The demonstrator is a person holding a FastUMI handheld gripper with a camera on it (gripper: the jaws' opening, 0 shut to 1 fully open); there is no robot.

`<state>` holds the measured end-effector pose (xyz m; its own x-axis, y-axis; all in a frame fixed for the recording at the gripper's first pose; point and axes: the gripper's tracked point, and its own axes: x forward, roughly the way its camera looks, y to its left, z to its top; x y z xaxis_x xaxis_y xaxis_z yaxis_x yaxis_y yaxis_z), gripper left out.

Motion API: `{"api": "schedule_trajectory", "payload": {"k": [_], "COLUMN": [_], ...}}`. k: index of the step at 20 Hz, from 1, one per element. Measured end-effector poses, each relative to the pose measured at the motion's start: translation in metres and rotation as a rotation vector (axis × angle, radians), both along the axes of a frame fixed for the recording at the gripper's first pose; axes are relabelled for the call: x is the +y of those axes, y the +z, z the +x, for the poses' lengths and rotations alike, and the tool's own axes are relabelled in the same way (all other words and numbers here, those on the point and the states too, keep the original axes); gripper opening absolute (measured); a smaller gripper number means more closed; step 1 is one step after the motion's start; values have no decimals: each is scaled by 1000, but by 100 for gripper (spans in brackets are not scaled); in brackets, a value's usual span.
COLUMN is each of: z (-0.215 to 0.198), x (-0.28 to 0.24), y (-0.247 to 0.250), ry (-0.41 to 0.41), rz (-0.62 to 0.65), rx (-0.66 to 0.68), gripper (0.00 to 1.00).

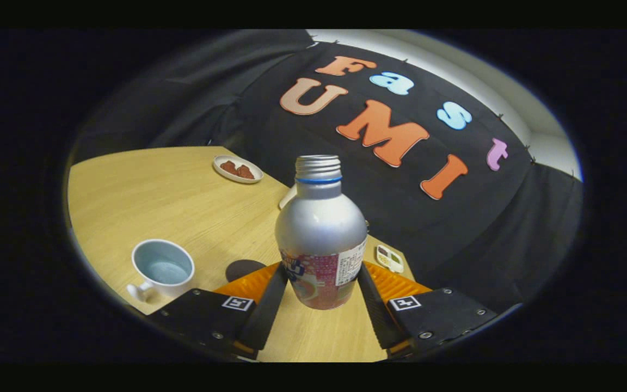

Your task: Take the bottle from table, then pour the juice into the cup, finally place the bottle on the coaster

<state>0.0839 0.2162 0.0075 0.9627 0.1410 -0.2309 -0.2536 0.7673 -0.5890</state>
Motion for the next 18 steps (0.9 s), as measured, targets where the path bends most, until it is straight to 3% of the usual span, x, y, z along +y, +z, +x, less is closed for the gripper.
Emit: {"api": "schedule_trajectory", "payload": {"k": [12,18], "z": [45,57], "x": [22,23], "y": [-48,-77], "ry": [-37,-45], "rz": [526,553], "rx": [225,258], "gripper": [76,76]}}
